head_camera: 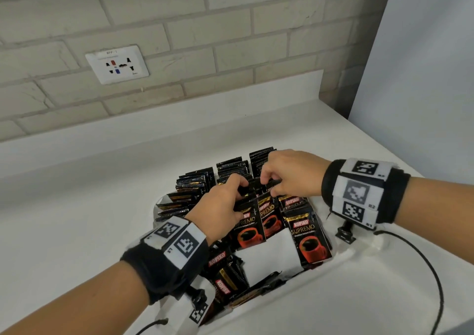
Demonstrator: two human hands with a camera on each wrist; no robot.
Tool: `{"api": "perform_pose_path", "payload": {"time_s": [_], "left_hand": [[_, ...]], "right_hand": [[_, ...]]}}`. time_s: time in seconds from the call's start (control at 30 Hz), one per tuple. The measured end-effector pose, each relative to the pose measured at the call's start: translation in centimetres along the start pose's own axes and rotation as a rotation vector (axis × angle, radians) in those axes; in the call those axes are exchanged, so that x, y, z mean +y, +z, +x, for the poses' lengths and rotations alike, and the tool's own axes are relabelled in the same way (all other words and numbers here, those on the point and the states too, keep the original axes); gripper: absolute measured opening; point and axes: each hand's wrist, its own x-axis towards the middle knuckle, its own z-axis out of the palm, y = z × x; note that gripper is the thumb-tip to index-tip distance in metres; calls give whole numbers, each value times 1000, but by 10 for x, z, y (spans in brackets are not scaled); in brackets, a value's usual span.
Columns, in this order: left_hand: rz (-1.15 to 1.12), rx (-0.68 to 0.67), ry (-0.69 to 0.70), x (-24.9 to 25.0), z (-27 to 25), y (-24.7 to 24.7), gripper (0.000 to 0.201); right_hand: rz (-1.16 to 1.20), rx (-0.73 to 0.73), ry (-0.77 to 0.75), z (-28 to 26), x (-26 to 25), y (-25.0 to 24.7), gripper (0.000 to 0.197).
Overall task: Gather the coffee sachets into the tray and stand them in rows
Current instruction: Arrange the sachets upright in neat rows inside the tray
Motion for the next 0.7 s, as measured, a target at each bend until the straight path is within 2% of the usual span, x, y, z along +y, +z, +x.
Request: {"api": "perform_pose_path", "payload": {"time_s": [0.13,0.27,0.53,0.7], "left_hand": [[12,3,23,1,-1,0,51],[13,15,21,1,-3,0,49],[-69,120,7,-2,1,4,49],[-84,144,-14,-3,2,8,47]], "right_hand": [[-221,-108,-45,2,-4,5,36],[-243,-85,-59,7,-8,10,25],[106,5,-3,12,-14,9,14],[353,0,113,15,-10,24,7]]}}
